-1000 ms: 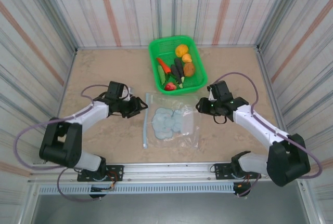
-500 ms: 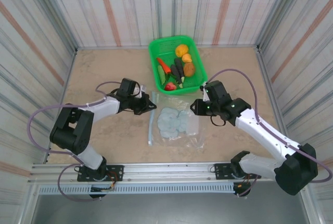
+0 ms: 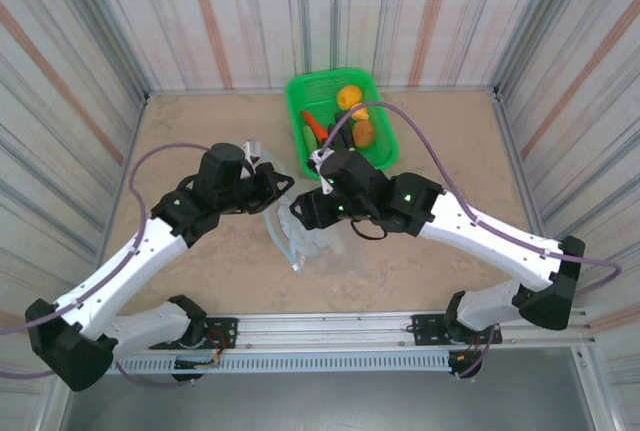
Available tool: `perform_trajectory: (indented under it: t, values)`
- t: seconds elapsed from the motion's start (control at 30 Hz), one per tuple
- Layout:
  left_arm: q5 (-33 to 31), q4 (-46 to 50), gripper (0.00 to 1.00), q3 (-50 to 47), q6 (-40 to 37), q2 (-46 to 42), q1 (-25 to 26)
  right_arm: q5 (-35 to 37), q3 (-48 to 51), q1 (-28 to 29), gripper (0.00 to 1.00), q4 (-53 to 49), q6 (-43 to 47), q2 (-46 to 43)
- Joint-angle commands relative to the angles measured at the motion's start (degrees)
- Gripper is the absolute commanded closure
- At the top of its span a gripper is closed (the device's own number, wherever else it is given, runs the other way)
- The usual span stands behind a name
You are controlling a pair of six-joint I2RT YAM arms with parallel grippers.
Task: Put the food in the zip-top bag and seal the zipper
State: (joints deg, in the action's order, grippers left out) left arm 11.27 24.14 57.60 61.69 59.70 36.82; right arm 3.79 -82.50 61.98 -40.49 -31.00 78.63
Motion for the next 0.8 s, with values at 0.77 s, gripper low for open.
perform_trajectory:
  t: [0.77]
  values:
    - [-22.33, 9.67, 1.00, 1.24, 12.30, -10.96, 4.49, 13.82, -14.23, 8.61, 0.26, -5.46, 3.39, 12.62]
